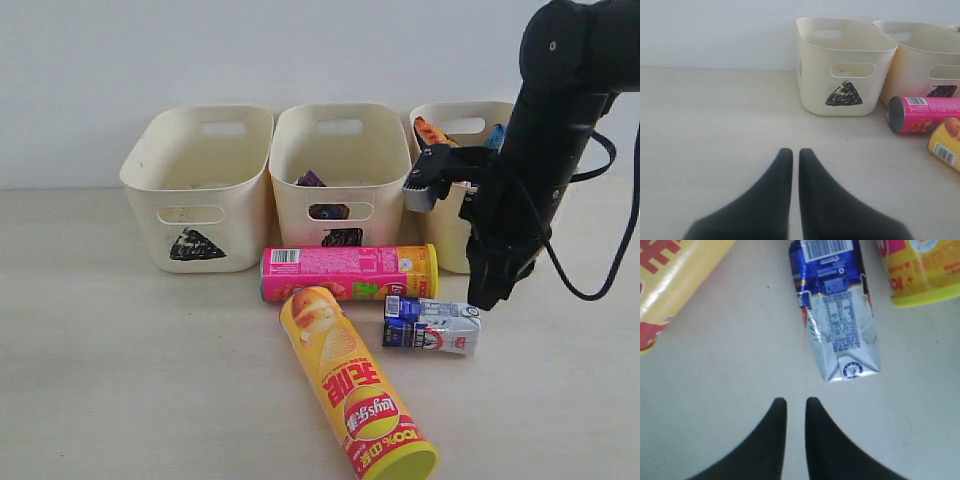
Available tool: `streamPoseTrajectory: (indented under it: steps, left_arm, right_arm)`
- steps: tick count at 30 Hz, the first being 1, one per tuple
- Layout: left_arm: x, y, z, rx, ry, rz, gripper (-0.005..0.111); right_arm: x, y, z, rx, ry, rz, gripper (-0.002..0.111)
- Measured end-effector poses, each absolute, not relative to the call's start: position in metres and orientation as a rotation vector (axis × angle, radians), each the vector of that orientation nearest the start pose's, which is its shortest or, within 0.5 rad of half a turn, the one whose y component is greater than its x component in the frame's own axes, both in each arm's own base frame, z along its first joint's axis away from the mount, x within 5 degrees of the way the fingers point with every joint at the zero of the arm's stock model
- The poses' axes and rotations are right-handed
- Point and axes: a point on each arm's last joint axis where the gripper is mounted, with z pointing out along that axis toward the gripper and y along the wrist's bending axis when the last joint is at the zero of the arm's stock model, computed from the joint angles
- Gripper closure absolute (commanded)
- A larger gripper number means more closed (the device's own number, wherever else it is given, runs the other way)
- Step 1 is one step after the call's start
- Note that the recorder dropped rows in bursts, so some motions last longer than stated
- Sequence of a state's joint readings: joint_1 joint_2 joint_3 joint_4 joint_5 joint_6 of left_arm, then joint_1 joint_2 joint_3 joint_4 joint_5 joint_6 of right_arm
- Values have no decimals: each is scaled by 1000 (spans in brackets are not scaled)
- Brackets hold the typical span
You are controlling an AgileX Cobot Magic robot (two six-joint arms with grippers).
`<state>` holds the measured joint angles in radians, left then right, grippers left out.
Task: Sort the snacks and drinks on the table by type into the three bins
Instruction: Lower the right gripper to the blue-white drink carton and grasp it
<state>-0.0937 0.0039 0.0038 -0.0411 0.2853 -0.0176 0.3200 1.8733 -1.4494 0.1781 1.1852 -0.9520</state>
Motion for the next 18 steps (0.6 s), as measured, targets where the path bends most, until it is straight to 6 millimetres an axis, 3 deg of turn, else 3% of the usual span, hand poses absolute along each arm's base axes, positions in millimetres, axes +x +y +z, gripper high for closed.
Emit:
streamPoseTrajectory:
  steps: [4, 18]
  left_arm:
    - [55, -6, 186, 41, 1777, -119, 103]
    - [55, -6, 186, 41, 1777, -119, 103]
  right_arm:
    - [347, 135, 227, -1769, 2418, 264, 26]
    - [367, 142, 183, -1818, 2347, 261, 23]
